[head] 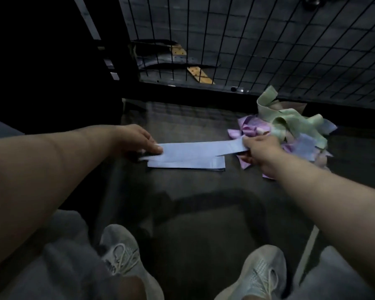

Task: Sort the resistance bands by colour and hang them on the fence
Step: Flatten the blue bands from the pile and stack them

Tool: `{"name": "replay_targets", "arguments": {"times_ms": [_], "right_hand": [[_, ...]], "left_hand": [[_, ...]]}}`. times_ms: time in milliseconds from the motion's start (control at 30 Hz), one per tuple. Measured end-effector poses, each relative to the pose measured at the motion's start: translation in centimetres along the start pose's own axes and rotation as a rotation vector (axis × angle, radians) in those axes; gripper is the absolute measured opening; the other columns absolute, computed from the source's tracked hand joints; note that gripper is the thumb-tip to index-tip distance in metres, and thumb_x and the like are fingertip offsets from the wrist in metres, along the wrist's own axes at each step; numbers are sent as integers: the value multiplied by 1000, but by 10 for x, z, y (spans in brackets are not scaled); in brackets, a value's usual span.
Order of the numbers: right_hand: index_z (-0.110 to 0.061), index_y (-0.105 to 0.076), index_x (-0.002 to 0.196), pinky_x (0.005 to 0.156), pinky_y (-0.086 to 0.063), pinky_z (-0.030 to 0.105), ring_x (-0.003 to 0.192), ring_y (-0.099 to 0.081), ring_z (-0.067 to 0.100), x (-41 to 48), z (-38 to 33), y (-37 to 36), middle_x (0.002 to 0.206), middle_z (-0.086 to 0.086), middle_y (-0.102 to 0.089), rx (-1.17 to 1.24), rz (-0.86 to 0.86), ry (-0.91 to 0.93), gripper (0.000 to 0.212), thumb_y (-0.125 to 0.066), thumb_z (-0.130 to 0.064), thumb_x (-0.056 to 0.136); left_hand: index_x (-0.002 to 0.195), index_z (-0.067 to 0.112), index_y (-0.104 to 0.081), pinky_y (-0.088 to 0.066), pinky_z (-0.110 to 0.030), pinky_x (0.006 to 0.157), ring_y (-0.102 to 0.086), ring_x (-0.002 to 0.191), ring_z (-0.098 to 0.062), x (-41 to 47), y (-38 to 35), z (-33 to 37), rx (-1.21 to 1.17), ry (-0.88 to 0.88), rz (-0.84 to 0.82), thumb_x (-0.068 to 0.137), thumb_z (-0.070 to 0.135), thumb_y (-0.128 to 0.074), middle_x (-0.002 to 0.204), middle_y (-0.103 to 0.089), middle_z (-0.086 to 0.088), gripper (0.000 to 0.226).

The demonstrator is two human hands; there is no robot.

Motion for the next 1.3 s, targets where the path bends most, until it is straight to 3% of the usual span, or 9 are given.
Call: {"name": "replay_targets", "arguments": {"times_ms": [200, 300, 367, 567, 667, 900, 1100, 1233, 1300], "right_hand": [[-9, -69, 88, 53, -50, 26, 58, -56, 16, 47, 70, -26, 77, 8, -64, -145, 60, 10, 16, -68, -24, 93], [-13, -69, 76, 76, -59, 45, 73, -63, 27, 75, 94, -34, 81, 10, -69, -149, 97, -16, 17, -74, -26, 87], [-17, -66, 71, 83, -58, 53, 81, -68, 34, 93, 103, -36, 78, 8, -70, -178, 127, -17, 19, -76, -25, 85], [-12, -66, 80, 76, -48, 31, 76, -57, 21, 109, 103, -38, 79, 6, -66, -332, 161, 60, 12, -73, -19, 87], [-11, -67, 82, 77, -48, 29, 78, -59, 21, 113, 107, -42, 83, 7, -67, -418, 148, 96, 11, -72, -19, 88], [-9, -68, 89, 87, -51, 35, 89, -65, 26, 118, 120, -52, 92, 9, -70, -493, 95, 103, 12, -71, -21, 89], [-14, -62, 94, 86, -46, 30, 99, -62, 28, 123, 122, -51, 100, 10, -69, -670, 52, 95, 14, -67, -27, 91], [-9, -59, 113, 96, -43, 36, 112, -54, 33, 124, 115, -51, 121, 15, -57, -870, 49, 168, 31, -67, -28, 90], [-10, -55, 123, 101, -38, 41, 117, -47, 35, 118, 104, -58, 127, 16, -48, -1095, 36, 377, 45, -69, -30, 86]], "left_hand": [[96, -1, -68, -46, -17, 38, -57, 62, -20, 61, 4, -46, -301, 86, 281, 86, -1, -70, 83, -63, -17, 10], [99, -5, -68, -46, -20, 39, -55, 61, -24, 85, -16, -62, -337, 119, 349, 88, -7, -62, 82, -62, -21, 13], [100, -5, -69, -48, -25, 50, -57, 65, -27, 103, -25, -71, -330, 124, 414, 88, -9, -58, 82, -64, -22, 17], [96, 12, -68, -53, -34, 73, -63, 87, -31, 132, -34, -92, -297, 138, 596, 88, 2, -63, 102, -68, -19, 14], [91, 14, -65, -56, -41, 87, -66, 95, -34, 138, -36, -97, -276, 127, 614, 87, 5, -65, 96, -66, -14, 10], [109, 1, -68, -45, -26, 77, -59, 89, -22, 150, -35, -97, -100, 17, 606, 87, 1, -65, 99, -64, -13, 22], [117, 2, -65, -46, -27, 85, -63, 103, -29, 155, -40, -101, -76, 59, 582, 88, 2, -65, 113, -66, -16, 28], [135, 8, -55, -43, -34, 100, -56, 118, -35, 158, -42, -92, 234, 41, 495, 89, 14, -69, 134, -51, -18, 49], [137, 16, -52, -42, -40, 102, -49, 121, -36, 153, -42, -87, 482, -6, 508, 88, 24, -69, 136, -42, -15, 52]]}}
Point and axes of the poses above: each hand's wrist, its own x-axis towards the middle knuckle, its own y-axis out of the back of the hand, z = x × y, the point moved 6 cm from there along x, towards the middle knuckle
